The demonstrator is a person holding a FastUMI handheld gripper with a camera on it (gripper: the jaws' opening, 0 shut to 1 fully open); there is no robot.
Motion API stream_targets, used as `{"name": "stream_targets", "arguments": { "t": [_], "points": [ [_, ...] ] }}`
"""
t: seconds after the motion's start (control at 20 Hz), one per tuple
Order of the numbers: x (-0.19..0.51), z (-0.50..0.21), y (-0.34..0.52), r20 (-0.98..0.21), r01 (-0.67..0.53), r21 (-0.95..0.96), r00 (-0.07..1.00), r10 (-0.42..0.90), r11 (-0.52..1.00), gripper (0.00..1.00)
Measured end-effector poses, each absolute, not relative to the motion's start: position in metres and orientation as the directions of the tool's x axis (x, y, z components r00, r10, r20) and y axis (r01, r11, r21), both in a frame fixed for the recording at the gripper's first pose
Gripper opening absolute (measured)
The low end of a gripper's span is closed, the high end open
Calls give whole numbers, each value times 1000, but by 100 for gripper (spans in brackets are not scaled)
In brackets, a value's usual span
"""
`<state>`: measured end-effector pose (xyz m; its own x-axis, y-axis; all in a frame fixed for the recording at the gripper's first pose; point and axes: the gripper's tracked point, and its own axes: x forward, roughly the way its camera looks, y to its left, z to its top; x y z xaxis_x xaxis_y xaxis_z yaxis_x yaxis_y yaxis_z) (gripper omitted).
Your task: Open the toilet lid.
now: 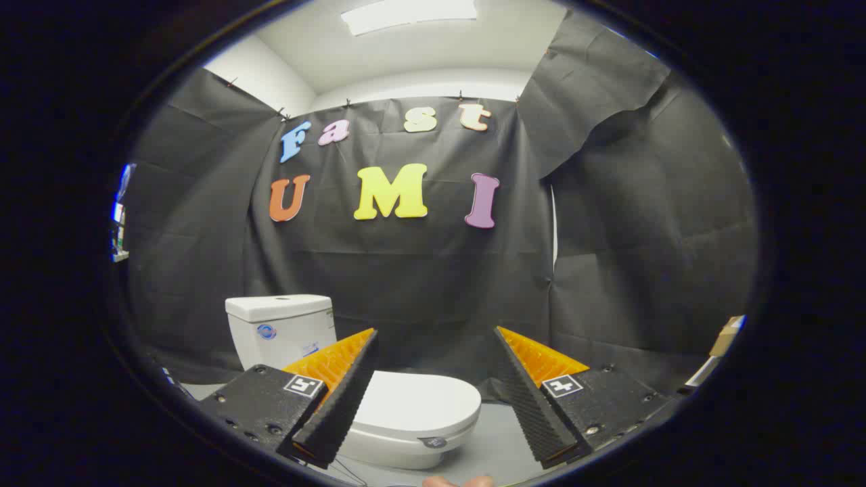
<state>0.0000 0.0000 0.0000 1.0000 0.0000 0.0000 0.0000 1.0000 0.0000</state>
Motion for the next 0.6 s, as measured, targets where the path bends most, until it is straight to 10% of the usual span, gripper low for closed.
{"name": "stream_targets", "arguments": {
  "t": [0.6],
  "points": [
    [0,-2,0,-20,-6,17,1000,6,1000,100]
  ]
}}
